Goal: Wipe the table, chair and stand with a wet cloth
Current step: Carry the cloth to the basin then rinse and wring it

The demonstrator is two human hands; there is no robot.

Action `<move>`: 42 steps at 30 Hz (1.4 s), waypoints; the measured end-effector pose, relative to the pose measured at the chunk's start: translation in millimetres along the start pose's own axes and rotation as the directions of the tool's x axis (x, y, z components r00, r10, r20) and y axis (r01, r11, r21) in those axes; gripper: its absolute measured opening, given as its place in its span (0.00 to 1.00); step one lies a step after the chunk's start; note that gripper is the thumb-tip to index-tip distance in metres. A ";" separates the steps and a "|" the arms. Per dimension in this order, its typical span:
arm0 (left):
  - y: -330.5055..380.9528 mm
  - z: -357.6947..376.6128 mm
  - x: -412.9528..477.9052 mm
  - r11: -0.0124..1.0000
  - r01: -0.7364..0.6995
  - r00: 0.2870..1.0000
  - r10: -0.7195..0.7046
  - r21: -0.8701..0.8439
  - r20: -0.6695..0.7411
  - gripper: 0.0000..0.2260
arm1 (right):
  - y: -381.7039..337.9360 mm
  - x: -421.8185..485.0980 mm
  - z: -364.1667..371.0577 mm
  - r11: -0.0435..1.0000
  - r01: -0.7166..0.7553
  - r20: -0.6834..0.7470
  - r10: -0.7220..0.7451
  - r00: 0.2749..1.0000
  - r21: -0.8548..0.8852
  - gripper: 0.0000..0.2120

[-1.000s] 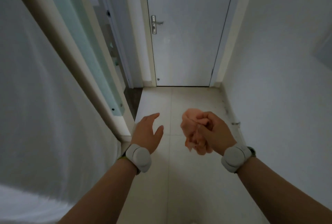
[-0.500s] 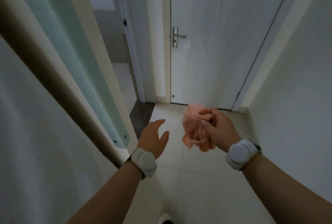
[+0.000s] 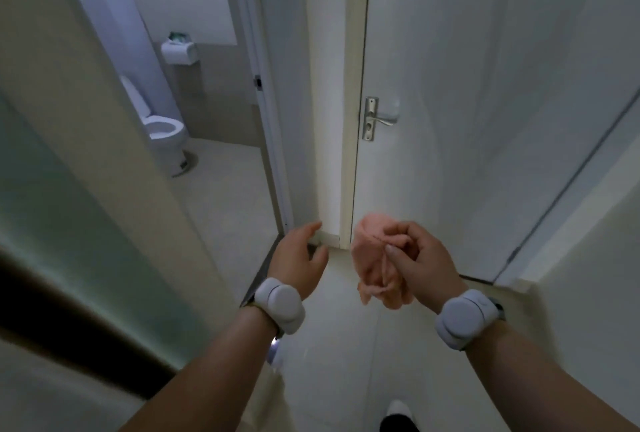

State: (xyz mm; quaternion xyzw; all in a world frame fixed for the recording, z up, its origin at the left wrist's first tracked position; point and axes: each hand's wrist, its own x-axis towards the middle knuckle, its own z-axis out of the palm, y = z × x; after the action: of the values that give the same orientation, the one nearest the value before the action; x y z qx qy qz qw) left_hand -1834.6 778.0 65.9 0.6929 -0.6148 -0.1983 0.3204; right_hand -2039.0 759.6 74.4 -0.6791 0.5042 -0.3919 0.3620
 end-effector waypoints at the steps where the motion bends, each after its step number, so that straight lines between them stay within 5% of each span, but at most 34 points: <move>1: 0.8 -0.1 20.2 1.000 0.011 0.999 -0.011 -0.002 -0.038 0.20 | 2.0 23.4 -1.6 1.000 0.025 0.010 -0.025 1.000 0.005 0.08; 11: 19.7 -24.2 175.0 0.988 0.152 0.949 -0.156 -0.035 -0.274 0.20 | -9.9 243.9 2.6 0.975 0.220 0.254 -0.218 0.942 0.021 0.08; 18: -31.9 -59.8 262.9 0.958 0.260 0.864 -0.286 -0.119 -0.416 0.21 | -44.5 376.8 82.8 0.944 0.271 0.374 -0.325 0.869 0.191 0.11; 26: -82.1 -97.6 375.7 0.903 0.165 0.881 -0.316 -0.397 -0.353 0.22 | -80.7 488.0 182.1 0.892 0.163 0.467 -0.368 0.804 0.423 0.16; 32: -143.3 -133.3 442.6 0.910 0.269 0.757 -0.402 -0.316 -0.515 0.07 | -86.8 561.0 253.9 0.882 0.104 0.531 -0.366 0.764 0.459 0.15; 39: -226.5 -197.3 492.5 0.835 0.364 0.586 -0.550 -0.413 -0.595 0.08 | -107.5 630.6 370.5 0.904 0.052 0.584 -0.318 0.747 0.425 0.06; 42: -258.6 -225.4 511.7 0.805 0.417 0.511 -0.592 -0.423 -0.624 0.11 | -115.0 667.2 413.2 0.927 0.189 0.617 -0.359 0.700 0.324 0.02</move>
State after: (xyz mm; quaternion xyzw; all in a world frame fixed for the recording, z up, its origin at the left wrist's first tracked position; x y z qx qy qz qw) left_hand -1411.8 332.2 110.4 0.8210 -0.1778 -0.0557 0.5396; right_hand -1499.0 179.6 110.0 -0.7933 0.1833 -0.2300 0.5330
